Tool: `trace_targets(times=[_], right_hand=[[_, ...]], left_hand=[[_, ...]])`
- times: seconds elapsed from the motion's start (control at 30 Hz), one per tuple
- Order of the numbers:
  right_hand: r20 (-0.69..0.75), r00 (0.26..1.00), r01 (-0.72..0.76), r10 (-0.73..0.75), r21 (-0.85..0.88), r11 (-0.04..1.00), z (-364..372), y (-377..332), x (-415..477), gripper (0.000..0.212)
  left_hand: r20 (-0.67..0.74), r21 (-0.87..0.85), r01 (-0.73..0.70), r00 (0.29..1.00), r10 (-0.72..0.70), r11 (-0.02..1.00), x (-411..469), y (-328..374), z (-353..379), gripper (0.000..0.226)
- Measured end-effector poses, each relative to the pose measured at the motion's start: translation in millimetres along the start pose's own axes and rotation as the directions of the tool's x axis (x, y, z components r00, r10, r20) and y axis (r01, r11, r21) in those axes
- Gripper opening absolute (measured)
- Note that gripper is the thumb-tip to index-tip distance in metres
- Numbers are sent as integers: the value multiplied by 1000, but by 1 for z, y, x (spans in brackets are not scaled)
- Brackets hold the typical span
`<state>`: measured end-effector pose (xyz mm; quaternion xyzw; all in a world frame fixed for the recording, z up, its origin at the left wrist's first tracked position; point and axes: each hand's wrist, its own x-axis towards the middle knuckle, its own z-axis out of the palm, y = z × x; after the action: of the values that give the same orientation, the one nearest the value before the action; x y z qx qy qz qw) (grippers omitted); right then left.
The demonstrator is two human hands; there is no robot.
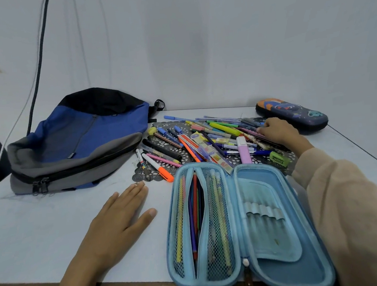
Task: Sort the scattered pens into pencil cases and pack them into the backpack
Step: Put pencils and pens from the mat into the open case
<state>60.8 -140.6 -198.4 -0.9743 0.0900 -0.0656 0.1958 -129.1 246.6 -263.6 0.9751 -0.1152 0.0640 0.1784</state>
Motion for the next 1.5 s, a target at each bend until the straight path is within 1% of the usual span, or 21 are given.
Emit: trace_targets(times=[0.07, 0.13, 0.2, 0.27, 0.33, 0.4, 0.47, 0.57, 0.63, 0.73, 0.8, 0.9, 0.97, 1.03, 1.1, 1.17, 1.23, 1.3, 1.4, 1.5], right_hand=[[-46, 999, 23, -20, 58, 998, 3, 0, 3, 27], [-59, 997, 55, -48, 116, 992, 4, 0, 5, 27], [-44, 996, 88, -83, 124, 988, 6, -3, 6, 19], [-24, 995, 94, -93, 31, 995, 9, -6, 7, 10], [-16, 995, 95, -96, -77, 992, 13, -8, 7, 18], [-50, 993, 97, -105, -146, 984, 15, -11, 6, 25], [-74, 990, 102, -120, -210, 972, 15, -13, 5, 27], [25, 994, 107, -104, -291, 951, 7, -16, 1, 22], [73, 994, 96, -78, -307, 947, 2, -17, -1, 24], [32, 998, 55, -48, -281, 958, 1, -17, -5, 36], [1, 999, 44, -45, -232, 972, 2, -17, -6, 40], [17, 999, 46, -44, -138, 989, 2, -15, -4, 45], [44, 998, 56, -52, -96, 994, 1, -14, -1, 37], [63, 997, 41, -44, 39, 998, 3, -12, 5, 28], [70, 997, 19, -32, 190, 982, 5, -12, 8, 24], [58, 997, 30, -45, 234, 972, 7, -14, 6, 18], [23, 997, 70, -77, 226, 972, 12, -16, 6, 18], [9, 997, 78, -80, 164, 983, 16, -18, 7, 20], [4, 999, 34, -34, 31, 999, 19, -20, 6, 23], [-23, 1000, 8, -8, -6, 1000, 18, -19, 5, 22]], left_hand=[[-1, -6, 1, 1000, -1, 1000, 0, 0, 0, 87], [0, -15, 1, 1000, -1, 1000, 0, 0, 0, 87], [-1, -22, 2, 1000, -2, 1000, 0, 0, 0, 87], [-1, -20, 4, 1000, -4, 1000, 0, 0, 0, 87], [-3, -20, 5, 1000, -5, 1000, 0, 0, 1, 86], [-4, -20, 5, 1000, -5, 1000, 0, 0, 1, 86], [-12, -26, 4, 1000, -4, 1000, 0, -1, 2, 87], [-7, -20, 6, 1000, -7, 1000, 0, -1, 1, 87], [-4, -22, 10, 1000, -11, 1000, 0, -1, 0, 87], [-2, -22, 8, 1000, -9, 1000, 1, -1, 2, 87], [-2, -17, 8, 1000, -8, 1000, 1, -2, 2, 86], [2, -25, 6, 1000, -6, 1000, 0, -3, 2, 86], [5, -27, 5, 1000, -5, 1000, 0, -2, 2, 86], [7, -17, 5, 1000, -5, 1000, 0, -2, 2, 86], [3, -19, 4, 1000, -4, 1000, 0, -2, 1, 85], [7, -24, 8, 1000, -8, 1000, 0, -1, 1, 85], [9, -30, 8, 1000, -8, 1000, 0, -1, 0, 85], [7, -43, 9, 1000, -9, 999, -1, 0, 0, 85], [12, -52, 12, 1000, -11, 999, -1, -1, 0, 86], [15, -55, 12, 1000, -11, 998, -1, -1, 0, 85]])
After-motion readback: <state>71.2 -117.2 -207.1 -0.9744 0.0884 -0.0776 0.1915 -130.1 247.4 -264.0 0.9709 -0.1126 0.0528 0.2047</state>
